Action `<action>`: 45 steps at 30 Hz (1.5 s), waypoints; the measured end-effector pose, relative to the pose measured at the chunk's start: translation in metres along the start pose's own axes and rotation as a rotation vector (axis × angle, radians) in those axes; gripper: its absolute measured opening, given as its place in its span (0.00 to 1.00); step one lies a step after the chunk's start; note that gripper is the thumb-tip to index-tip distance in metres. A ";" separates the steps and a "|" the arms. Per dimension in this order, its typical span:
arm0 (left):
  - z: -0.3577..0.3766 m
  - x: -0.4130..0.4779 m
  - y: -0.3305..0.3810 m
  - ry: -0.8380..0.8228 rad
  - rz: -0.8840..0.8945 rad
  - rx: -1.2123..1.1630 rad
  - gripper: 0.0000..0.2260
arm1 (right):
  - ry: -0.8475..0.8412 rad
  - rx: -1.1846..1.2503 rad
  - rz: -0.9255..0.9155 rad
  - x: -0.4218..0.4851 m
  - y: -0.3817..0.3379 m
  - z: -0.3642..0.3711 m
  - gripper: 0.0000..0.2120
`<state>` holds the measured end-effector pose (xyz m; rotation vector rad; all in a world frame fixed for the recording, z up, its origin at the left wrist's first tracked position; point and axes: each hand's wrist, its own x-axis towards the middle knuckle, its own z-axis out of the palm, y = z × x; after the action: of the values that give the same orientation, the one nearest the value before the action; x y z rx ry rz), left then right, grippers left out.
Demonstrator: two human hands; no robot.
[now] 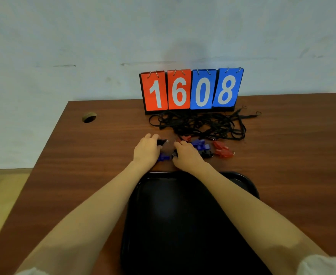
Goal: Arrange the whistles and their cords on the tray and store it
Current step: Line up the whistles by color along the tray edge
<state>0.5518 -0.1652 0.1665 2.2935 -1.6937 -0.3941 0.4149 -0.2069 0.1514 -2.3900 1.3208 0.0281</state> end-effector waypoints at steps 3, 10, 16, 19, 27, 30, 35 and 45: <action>-0.004 -0.018 0.001 0.092 0.030 -0.048 0.13 | 0.013 -0.047 -0.014 -0.002 0.002 0.003 0.24; -0.002 -0.084 -0.007 0.118 0.056 -0.075 0.17 | 0.181 -0.009 -0.058 -0.021 0.009 0.001 0.16; 0.020 -0.130 -0.018 0.135 0.062 0.136 0.18 | 0.299 0.099 -0.234 -0.068 0.008 -0.001 0.14; 0.029 -0.140 -0.022 0.130 0.022 0.170 0.19 | 0.224 0.104 -0.284 -0.094 0.003 0.008 0.14; 0.028 -0.160 -0.027 0.219 0.128 0.157 0.22 | 0.035 0.062 -0.294 -0.123 -0.009 0.030 0.16; 0.032 -0.170 -0.037 0.180 0.231 0.207 0.18 | -0.016 0.047 -0.259 -0.125 -0.013 0.035 0.20; 0.031 -0.173 -0.038 0.170 0.226 0.292 0.16 | -0.115 0.130 -0.123 -0.127 -0.018 0.041 0.24; 0.027 -0.165 -0.041 0.186 0.177 0.342 0.15 | -0.029 0.089 -0.072 -0.118 -0.026 0.050 0.19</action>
<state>0.5319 0.0030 0.1369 2.2873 -1.9680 0.1541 0.3797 -0.0820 0.1391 -2.3506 1.1970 -0.0160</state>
